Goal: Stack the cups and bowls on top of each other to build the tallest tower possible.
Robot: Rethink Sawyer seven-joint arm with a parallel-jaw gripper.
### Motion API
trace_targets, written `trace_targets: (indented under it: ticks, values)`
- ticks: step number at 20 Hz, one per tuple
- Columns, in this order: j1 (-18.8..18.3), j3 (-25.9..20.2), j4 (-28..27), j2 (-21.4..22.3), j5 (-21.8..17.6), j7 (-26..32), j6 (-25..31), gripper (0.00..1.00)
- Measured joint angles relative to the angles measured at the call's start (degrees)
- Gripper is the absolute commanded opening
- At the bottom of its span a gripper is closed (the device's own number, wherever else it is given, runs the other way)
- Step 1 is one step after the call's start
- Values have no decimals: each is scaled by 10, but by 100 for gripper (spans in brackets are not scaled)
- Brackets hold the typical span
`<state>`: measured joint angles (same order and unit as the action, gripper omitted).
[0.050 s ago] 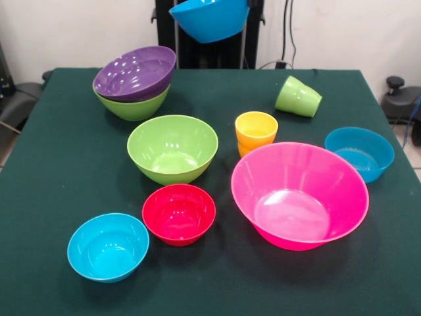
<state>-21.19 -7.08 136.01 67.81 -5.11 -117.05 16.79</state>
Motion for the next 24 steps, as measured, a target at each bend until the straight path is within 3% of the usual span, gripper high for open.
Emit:
trace_targets:
  ticks: [9,24]
  values:
    - [-52,-26,7,-27,-49,0,-9,0]
    - [-88,-61,7,-55,-94,0,-9,0]
